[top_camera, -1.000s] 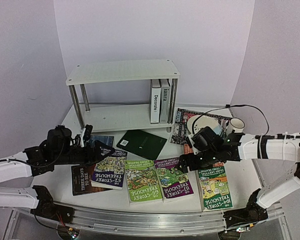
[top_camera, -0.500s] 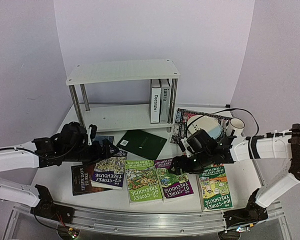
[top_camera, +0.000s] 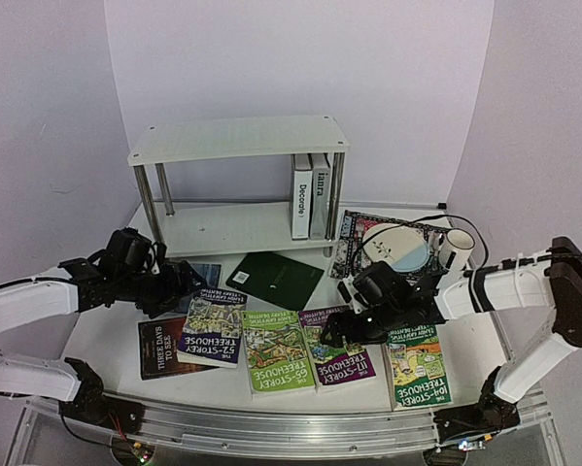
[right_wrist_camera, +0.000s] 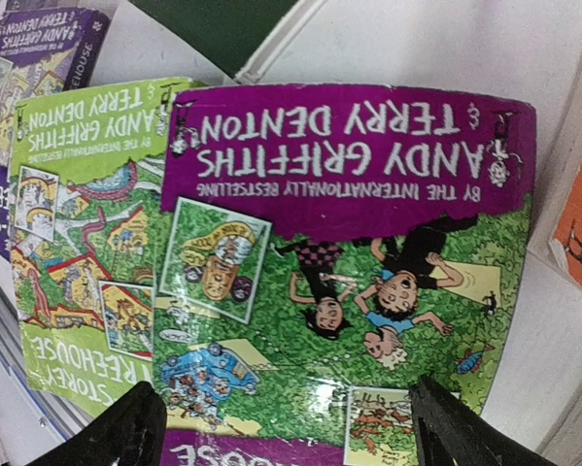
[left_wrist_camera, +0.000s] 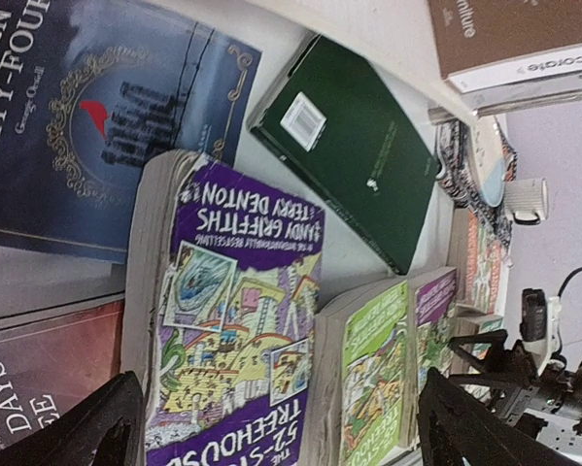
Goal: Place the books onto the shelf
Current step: Pick up the book from the book pile.
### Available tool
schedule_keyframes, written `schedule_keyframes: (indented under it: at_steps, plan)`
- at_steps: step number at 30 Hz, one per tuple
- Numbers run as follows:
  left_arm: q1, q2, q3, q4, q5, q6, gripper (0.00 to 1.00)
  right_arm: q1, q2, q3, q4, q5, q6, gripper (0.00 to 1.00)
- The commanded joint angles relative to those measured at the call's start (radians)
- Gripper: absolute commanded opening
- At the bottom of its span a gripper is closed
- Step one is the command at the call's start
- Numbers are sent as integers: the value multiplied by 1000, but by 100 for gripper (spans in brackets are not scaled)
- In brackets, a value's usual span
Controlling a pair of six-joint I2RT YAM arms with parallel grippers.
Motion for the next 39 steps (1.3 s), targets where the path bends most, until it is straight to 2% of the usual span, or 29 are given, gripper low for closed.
schedule_keyframes:
  at_steps: [1, 10, 16, 22, 27, 31, 33, 37, 39]
  plan:
    - [10, 37, -33, -17, 46, 38, 99, 2, -39, -34, -27, 51, 16, 87]
    - [9, 43, -69, -22, 15, 86, 99, 1, 27, 15, -17, 35, 13, 88]
    - [10, 123, -79, -8, 47, 109, 95, 7, 63, 40, 5, 26, 27, 88]
    - [10, 172, -101, 87, 79, 117, 89, 14, 89, 74, 6, 20, 20, 88]
    - [10, 236, -120, 224, 211, 83, 83, 18, 92, 82, 6, 16, 30, 88]
    - [18, 293, -159, 392, 314, 28, 75, 21, 90, 75, 6, 29, 31, 88]
    - [27, 301, -175, 440, 331, -3, 67, 22, 89, 71, 6, 26, 36, 88]
    - [53, 256, -194, 460, 317, -35, 53, 27, 78, 66, 6, 32, 41, 88]
    - [59, 215, -196, 456, 299, -41, 43, 28, 73, 65, 6, 33, 41, 87]
